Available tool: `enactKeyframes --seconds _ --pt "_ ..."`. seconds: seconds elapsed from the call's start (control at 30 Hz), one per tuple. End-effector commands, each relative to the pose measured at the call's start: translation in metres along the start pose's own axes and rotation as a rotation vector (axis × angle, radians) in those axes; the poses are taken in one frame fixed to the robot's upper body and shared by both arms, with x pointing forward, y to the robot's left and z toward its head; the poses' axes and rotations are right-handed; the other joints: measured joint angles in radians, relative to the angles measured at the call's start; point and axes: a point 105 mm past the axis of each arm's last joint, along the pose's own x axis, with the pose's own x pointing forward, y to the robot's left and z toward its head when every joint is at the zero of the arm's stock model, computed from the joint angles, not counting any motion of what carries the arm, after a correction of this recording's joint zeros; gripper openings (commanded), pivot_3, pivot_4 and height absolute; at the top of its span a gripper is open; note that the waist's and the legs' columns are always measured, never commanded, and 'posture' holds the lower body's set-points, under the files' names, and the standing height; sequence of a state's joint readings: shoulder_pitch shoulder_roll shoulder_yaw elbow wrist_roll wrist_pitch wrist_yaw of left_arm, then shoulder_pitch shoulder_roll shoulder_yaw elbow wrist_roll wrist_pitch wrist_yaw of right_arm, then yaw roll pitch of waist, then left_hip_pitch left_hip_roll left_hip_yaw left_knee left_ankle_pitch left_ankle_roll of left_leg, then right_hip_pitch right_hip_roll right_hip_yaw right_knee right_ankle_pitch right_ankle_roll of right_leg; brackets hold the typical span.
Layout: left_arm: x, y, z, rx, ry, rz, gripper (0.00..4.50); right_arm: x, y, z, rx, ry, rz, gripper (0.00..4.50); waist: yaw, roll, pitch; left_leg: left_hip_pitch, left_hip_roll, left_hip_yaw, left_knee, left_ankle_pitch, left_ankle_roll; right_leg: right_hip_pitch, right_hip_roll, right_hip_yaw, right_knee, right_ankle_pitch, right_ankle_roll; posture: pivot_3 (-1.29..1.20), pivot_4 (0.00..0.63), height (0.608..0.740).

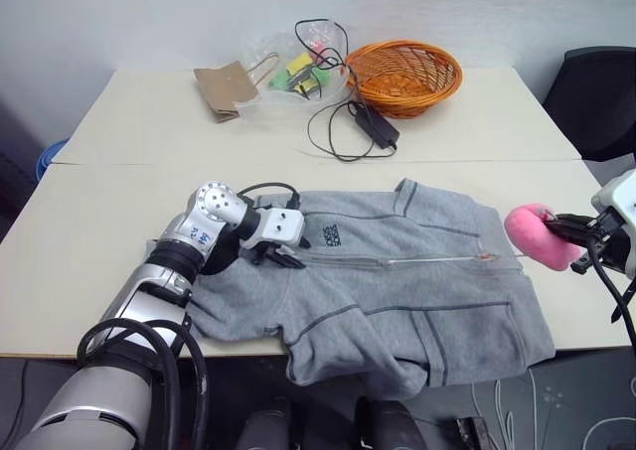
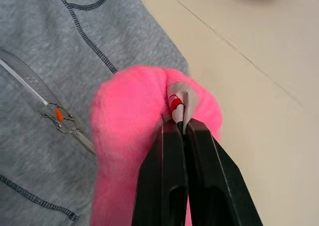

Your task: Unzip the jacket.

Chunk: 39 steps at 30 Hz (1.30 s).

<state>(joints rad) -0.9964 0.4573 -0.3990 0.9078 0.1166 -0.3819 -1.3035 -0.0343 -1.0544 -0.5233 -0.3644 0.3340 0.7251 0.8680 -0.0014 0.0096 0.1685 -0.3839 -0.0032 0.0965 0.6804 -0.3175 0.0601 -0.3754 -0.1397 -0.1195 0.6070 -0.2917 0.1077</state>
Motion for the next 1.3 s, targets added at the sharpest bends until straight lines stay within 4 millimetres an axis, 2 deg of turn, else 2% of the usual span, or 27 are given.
enactKeyframes --seconds 0.03,0.13,0.37,0.53,0.7,0.93,1.0,1.13,1.17,1.23,1.27,1.3 --pt "0.0 -0.03 -0.046 -0.136 0.144 -0.067 1.95 -0.011 -0.02 -0.006 -0.047 0.034 -0.105 0.0 0.001 0.0 0.0 0.0 0.0 0.0 0.0 0.0 0.0 0.0 0.0 0.0 0.0 0.0 0.0 0.0 0.15 0.74" --pt "-0.002 -0.03 -0.047 -0.137 0.147 -0.065 1.95 -0.027 -0.043 -0.022 -0.04 0.088 -0.194 0.0 0.002 0.0 0.0 0.0 0.0 0.0 0.0 0.0 0.0 0.0 0.0 0.0 0.0 0.0 0.0 0.0 0.15 0.74" --pt "-0.001 -0.035 -0.051 -0.139 0.145 -0.065 1.95 -0.098 -0.116 -0.056 0.017 0.196 -0.453 0.0 -0.003 0.003 -0.002 0.0 0.0 0.001 -0.002 0.0 0.0 0.0 0.0 0.001 -0.002 0.0 0.0 0.0 0.15 0.74" --pt "0.0 -0.036 -0.051 -0.144 0.139 -0.058 1.95 -0.135 -0.157 -0.071 0.014 0.253 -0.615 0.0 -0.006 0.005 -0.003 0.005 0.0 0.005 -0.008 -0.001 -0.001 0.001 0.0 0.005 -0.004 0.0 0.0 0.0 0.15 0.74" --pt "0.001 -0.036 -0.052 -0.152 0.134 -0.045 1.95 -0.16 -0.185 -0.075 -0.013 0.27 -0.767 0.0 -0.016 0.008 -0.005 0.014 -0.002 0.011 -0.018 0.0 -0.007 0.002 -0.001 0.011 -0.005 -0.001 -0.001 0.0 0.15 0.74" --pt "-0.001 -0.039 -0.054 -0.156 0.135 -0.04 1.95 -0.177 -0.204 -0.068 -0.026 0.25 -0.897 0.0 -0.024 0.011 -0.005 0.014 -0.002 0.011 -0.018 0.0 -0.009 0.001 -0.002 0.011 -0.005 -0.001 -0.001 0.0 0.15 0.74" --pt "-0.003 -0.039 -0.054 -0.157 0.134 -0.035 1.95 -0.166 -0.203 -0.067 0.036 0.197 -0.865 0.0 -0.024 0.012 -0.005 0.013 -0.002 0.011 -0.018 0.0 -0.009 0.001 -0.002 0.011 -0.006 -0.001 -0.001 0.0 0.15 0.74" --pt "-0.002 -0.033 -0.044 -0.193 0.059 -0.012 1.95 -0.092 -0.177 -0.05 0.121 -0.012 -0.578 0.0 -0.029 0.012 -0.006 0.013 -0.002 0.011 -0.019 -0.001 -0.01 0.001 -0.002 0.011 -0.006 -0.001 -0.001 0.0 0.15 0.74" --pt "-0.001 -0.027 -0.033 -0.222 -0.007 0.008 1.95 -0.057 -0.158 -0.038 0.133 -0.077 -0.456 0.0 -0.032 0.011 -0.006 0.014 -0.001 0.01 -0.019 -0.001 -0.01 0.002 -0.001 0.011 -0.006 -0.001 -0.001 0.0 0.15 0.74" --pt "-0.003 -0.02 -0.018 -0.26 -0.097 0.03 1.95 -0.017 -0.122 -0.023 0.145 -0.142 -0.295 0.0 -0.036 0.008 -0.006 0.014 0.001 0.01 -0.018 0.0 -0.01 0.003 0.001 0.011 -0.005 -0.001 -0.001 0.0 0.15 0.74" --pt "-0.005 -0.015 -0.008 -0.284 -0.156 0.042 1.95 0.007 -0.094 -0.013 0.134 -0.164 -0.202 0.0 -0.032 0.009 -0.006 0.013 0.002 0.01 -0.017 0.001 -0.008 0.002 0.002 0.011 -0.004 -0.001 -0.001 0.0 0.15 0.74" --pt "-0.008 -0.013 0.0 -0.3 -0.196 0.048 1.95 0.021 -0.073 -0.005 0.125 -0.176 -0.145 0.0 -0.027 0.011 -0.006 0.012 0.002 0.01 -0.017 0.002 -0.007 0.0 0.002 0.01 -0.004 -0.001 -0.001 0.0 0.15 0.74"
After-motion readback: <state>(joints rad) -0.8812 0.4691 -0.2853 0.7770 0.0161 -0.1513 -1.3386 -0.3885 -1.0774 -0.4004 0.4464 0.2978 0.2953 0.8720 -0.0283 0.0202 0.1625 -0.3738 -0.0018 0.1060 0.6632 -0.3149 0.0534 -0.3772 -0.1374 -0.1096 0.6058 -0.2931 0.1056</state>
